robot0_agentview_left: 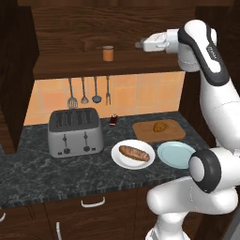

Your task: From the different types of pastries on the counter, select a croissant and place it on the cutting board. Then retrieve a jar of jam from the cabinet and place it alongside the croissant on the cutting board.

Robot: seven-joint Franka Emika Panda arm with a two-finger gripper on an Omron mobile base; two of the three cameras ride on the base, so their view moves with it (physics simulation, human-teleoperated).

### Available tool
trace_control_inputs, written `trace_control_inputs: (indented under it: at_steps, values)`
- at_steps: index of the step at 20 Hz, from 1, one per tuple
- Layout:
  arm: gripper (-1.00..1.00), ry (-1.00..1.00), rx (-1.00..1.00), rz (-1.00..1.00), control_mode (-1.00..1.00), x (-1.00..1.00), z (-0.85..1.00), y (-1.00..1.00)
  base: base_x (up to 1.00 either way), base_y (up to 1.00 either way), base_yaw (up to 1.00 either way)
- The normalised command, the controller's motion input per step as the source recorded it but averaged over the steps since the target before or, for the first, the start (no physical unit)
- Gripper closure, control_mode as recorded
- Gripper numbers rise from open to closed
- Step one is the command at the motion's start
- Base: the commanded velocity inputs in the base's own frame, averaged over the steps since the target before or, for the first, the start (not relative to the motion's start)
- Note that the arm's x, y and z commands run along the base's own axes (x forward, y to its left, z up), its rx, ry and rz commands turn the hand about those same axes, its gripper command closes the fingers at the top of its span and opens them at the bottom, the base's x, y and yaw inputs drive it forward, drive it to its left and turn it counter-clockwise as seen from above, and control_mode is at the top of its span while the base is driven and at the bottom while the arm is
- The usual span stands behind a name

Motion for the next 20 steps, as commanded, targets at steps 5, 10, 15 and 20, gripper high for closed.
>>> trace_control_inputs:
  at_steps: [5,10,15,20]
  values:
    - [-1.0,0.25,-0.06,0.0,-1.0,0.03,0.0,0.2,0.0,0.0,0.0]
    - [-1.0,0.18,-0.08,0.0,-1.0,0.01,0.0,0.15,0.0,0.0,0.0]
    - [-1.0,0.01,-0.05,0.0,-1.0,-0.04,-0.01,0.07,0.0,0.0,0.0]
    - [-1.0,0.06,-0.2,0.0,-1.0,-0.19,-0.22,0.23,0.0,0.0,0.0]
